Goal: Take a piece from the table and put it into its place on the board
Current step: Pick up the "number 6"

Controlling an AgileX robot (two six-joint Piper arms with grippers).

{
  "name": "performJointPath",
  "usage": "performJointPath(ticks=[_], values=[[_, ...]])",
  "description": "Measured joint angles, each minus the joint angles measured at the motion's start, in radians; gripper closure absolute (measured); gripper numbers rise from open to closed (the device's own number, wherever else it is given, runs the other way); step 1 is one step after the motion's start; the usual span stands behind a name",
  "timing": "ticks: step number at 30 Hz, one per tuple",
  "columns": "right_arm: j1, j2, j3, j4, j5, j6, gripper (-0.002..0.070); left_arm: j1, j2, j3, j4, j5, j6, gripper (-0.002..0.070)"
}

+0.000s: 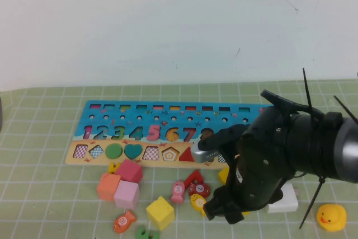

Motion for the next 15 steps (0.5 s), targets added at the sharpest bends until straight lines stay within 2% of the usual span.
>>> performJointPath(ticks=[15], values=[[-0.042, 0.084, -0.006, -0.032, -0.062, 0.049, 0.0221, 0.0, 0.0, 0.0, 0.0, 0.0, 0.0, 0.0676]])
